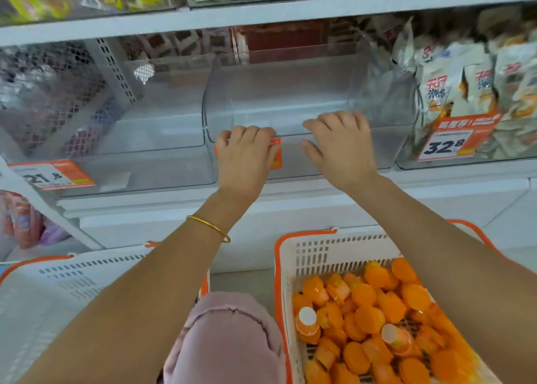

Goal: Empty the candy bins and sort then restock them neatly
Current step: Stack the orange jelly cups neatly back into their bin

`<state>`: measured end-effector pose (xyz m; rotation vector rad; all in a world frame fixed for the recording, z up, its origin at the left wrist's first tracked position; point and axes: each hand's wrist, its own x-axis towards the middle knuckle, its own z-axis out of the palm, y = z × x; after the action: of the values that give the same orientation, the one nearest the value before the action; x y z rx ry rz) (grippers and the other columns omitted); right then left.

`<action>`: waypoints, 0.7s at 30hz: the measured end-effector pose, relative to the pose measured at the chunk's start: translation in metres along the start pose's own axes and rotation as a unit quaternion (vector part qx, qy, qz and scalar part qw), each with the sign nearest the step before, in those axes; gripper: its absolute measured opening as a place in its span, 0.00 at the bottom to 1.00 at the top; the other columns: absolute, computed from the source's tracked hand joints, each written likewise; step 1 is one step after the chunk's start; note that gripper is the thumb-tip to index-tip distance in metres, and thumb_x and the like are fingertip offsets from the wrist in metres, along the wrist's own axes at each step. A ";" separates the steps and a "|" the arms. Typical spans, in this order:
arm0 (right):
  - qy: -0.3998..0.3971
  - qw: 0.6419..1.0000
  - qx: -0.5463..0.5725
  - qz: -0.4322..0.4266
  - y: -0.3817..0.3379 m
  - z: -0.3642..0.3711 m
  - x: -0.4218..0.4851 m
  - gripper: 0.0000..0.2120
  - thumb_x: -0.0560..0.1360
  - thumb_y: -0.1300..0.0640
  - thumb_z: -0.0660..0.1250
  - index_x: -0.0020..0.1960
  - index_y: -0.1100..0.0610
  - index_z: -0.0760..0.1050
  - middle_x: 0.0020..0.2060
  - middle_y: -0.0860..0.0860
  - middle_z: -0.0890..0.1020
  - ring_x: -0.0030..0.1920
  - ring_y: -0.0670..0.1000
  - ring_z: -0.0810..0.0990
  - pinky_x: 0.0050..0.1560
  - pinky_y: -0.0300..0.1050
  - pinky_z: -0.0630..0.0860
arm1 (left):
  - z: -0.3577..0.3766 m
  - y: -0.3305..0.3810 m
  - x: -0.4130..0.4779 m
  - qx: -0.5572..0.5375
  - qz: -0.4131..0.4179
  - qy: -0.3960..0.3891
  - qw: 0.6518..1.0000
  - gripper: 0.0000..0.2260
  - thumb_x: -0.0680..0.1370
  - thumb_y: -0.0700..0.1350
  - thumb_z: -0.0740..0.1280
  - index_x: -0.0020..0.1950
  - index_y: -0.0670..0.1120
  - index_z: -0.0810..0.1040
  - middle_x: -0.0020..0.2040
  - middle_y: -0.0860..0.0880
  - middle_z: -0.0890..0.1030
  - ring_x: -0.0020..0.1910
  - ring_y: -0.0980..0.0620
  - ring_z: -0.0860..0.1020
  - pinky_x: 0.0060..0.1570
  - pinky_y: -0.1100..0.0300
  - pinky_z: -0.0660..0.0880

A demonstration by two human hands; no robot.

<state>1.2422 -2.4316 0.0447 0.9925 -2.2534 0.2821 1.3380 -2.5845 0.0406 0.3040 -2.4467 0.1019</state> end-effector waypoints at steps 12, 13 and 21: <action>0.042 0.993 0.105 -0.015 0.013 -0.009 0.020 0.18 0.71 0.40 0.58 0.35 0.53 0.76 0.30 0.47 0.78 0.35 0.53 0.77 0.45 0.46 0.57 | -0.018 0.003 0.013 -0.081 -0.001 0.045 0.996 0.12 0.76 0.52 0.59 0.46 0.50 0.80 0.39 0.51 0.81 0.42 0.45 0.77 0.44 0.55 0.57; 0.047 0.993 0.109 -0.016 0.012 -0.013 0.017 0.18 0.71 0.40 0.58 0.35 0.53 0.76 0.30 0.47 0.78 0.35 0.53 0.77 0.45 0.46 0.57 | -0.022 0.003 0.011 -0.085 0.000 0.044 0.995 0.12 0.76 0.52 0.59 0.46 0.50 0.80 0.38 0.52 0.81 0.42 0.45 0.77 0.44 0.55 0.57; 0.025 0.994 0.102 -0.007 0.003 -0.026 -0.024 0.13 0.71 0.43 0.64 0.36 0.52 0.76 0.30 0.46 0.78 0.36 0.53 0.76 0.45 0.45 0.57 | -0.037 0.018 -0.028 -0.081 -0.003 0.024 0.996 0.05 0.75 0.48 0.67 0.46 0.50 0.81 0.39 0.52 0.82 0.42 0.45 0.77 0.44 0.56 0.57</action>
<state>1.2648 -2.4046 0.0494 1.0936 -2.2039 0.5344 1.3778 -2.5566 0.0520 0.2341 -2.3882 -0.0918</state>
